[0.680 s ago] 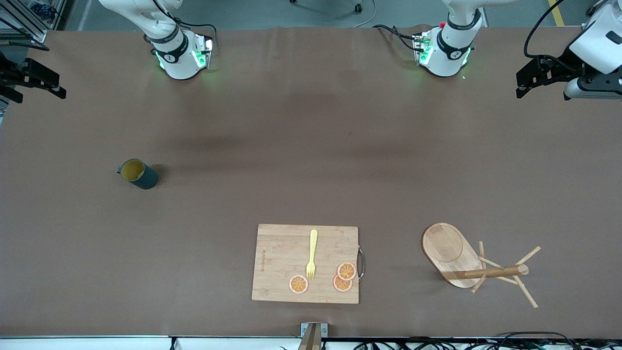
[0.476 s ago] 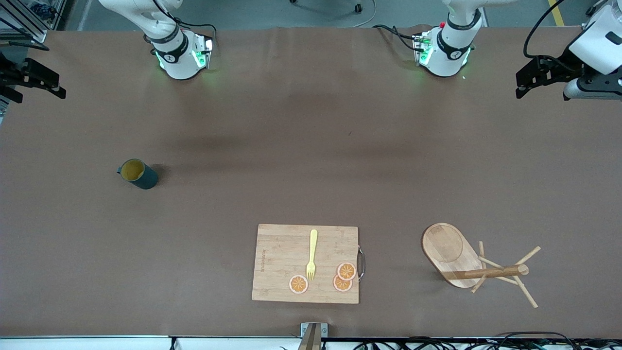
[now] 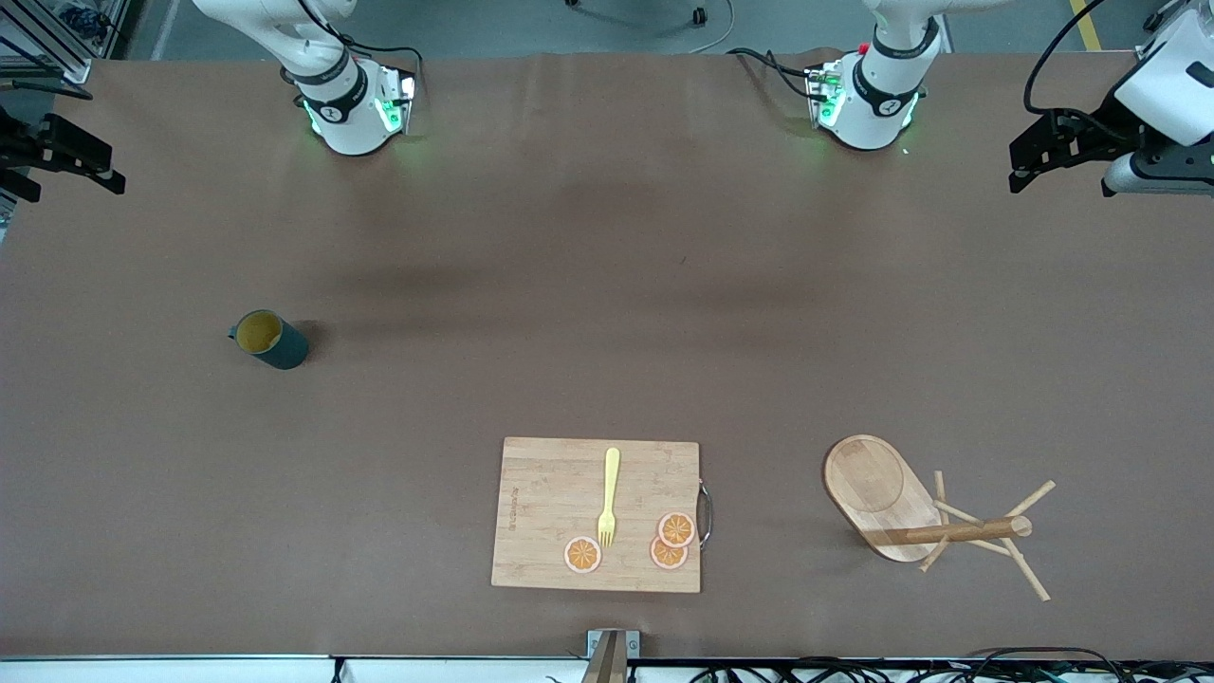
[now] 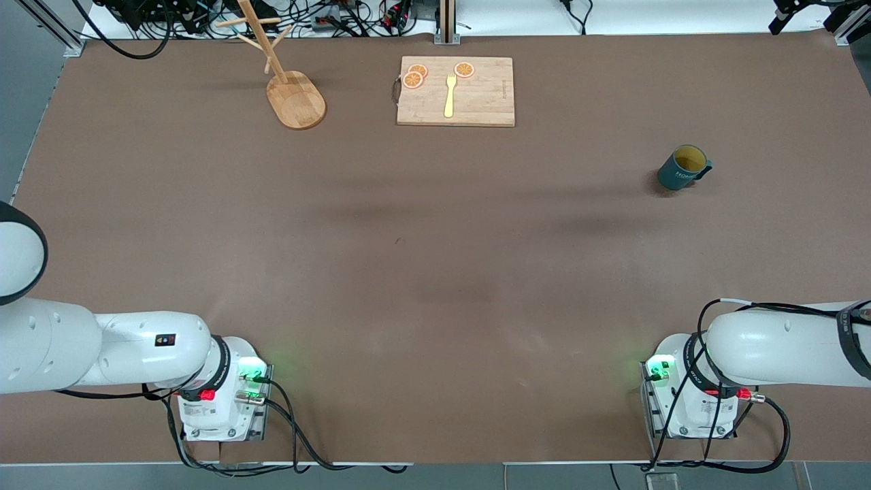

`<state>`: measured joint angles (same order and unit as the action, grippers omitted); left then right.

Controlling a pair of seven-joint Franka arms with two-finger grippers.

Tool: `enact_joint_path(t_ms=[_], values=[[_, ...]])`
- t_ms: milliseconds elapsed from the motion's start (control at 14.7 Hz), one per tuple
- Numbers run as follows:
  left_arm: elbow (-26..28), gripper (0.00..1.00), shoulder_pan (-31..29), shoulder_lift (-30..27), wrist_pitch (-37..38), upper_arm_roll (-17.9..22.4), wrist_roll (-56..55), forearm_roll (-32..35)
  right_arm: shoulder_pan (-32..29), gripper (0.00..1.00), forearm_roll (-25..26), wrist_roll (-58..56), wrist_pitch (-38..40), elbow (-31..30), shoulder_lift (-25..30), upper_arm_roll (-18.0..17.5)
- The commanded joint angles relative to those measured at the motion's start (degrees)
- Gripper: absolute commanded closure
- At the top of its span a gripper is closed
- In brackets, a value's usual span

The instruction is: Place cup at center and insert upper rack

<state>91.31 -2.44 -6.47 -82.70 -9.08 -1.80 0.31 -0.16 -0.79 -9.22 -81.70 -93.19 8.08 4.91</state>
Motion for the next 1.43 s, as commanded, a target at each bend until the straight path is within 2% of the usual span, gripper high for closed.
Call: enact_joint_path(t_ms=[0,476,612,951,1155,1359], values=[[-1.8,0.00,0.0,1.4,0.6,-0.1,0.5,-0.4,-0.2,0.00,0.2,0.3,-0.1,1.5,0.0,0.1],[-1.8,0.00,0.3,2.0,0.4,-0.1,0.2,-0.4,-1.3,0.00,0.0,0.1,-6.3,2.8,-11.8,0.3],[-1.8,0.00,0.3,2.2,-0.1,-0.1,0.2,-0.4,-1.2,0.00,0.1,-3.0,-7.8,0.9,-13.3,0.3],[-1.8,0.00,0.4,2.3,-1.1,-0.6,0.0,-0.6,-4.2,0.00,-0.4,-25.7,-26.3,-17.7,-13.7,0.2],[-1.7,0.00,0.4,2.8,-1.4,-0.7,-1.7,-0.6,-6.1,0.00,-0.4,-34.8,-41.3,-28.7,-14.6,0.2],[-1.5,0.00,0.3,2.8,-1.3,-0.9,-2.9,-0.6,-6.9,0.00,-0.4,-42.5,-52.6,-33.5,-20.1,0.0]])
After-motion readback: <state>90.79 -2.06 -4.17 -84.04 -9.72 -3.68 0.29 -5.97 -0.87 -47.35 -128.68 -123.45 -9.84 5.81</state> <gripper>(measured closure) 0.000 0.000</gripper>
